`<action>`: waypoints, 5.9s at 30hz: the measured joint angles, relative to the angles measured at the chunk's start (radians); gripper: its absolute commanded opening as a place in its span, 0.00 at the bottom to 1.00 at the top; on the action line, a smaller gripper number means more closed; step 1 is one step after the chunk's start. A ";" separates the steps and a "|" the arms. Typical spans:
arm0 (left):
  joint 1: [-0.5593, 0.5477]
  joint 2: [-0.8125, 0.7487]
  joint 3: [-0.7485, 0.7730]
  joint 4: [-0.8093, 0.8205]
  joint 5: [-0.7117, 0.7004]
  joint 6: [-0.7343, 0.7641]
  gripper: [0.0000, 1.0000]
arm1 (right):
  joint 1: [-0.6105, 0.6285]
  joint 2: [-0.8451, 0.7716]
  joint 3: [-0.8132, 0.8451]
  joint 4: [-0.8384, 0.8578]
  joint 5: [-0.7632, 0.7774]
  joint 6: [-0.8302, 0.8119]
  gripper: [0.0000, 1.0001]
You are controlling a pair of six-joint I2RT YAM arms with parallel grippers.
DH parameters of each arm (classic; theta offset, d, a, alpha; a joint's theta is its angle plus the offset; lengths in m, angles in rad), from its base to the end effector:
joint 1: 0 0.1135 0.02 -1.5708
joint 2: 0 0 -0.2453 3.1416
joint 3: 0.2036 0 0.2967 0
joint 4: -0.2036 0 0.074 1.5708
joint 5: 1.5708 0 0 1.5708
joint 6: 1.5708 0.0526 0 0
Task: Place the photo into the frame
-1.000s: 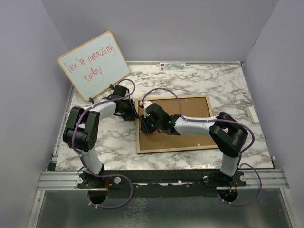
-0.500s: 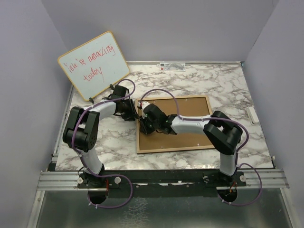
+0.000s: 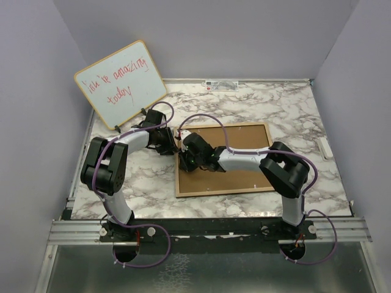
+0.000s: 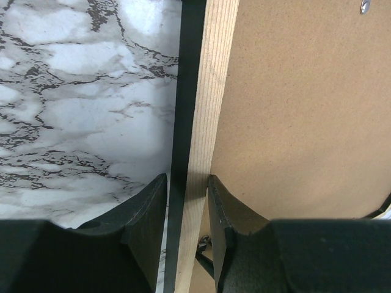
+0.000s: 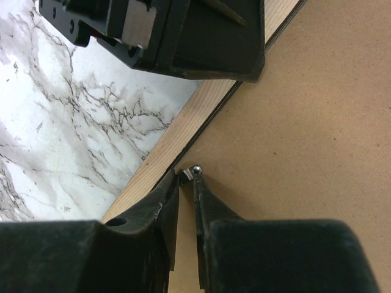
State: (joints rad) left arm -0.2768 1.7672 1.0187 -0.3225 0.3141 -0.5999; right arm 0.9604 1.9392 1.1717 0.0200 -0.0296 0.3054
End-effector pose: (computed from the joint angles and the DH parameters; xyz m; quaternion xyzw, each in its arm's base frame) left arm 0.3621 -0.1198 0.0914 -0.1158 0.9508 -0.2409 0.1568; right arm 0.2578 0.3712 0.0977 -0.3004 0.8658 0.2476 0.3146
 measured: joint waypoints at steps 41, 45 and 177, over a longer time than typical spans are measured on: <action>0.021 0.060 0.068 -0.043 0.059 0.026 0.35 | 0.112 -0.004 -0.177 0.345 0.254 -0.255 0.10; 0.024 0.068 0.078 -0.043 0.060 0.032 0.35 | 0.117 0.007 -0.177 0.369 0.295 -0.259 0.10; 0.035 0.578 0.830 0.034 0.209 0.320 0.78 | -0.390 -0.555 -0.342 -0.661 -0.512 0.105 0.77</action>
State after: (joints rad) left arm -0.2413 2.3455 1.8484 -0.2882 0.5236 -0.2802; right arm 0.5705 1.3842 0.8295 -0.6415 -0.5419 0.4107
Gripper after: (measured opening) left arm 0.785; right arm 0.758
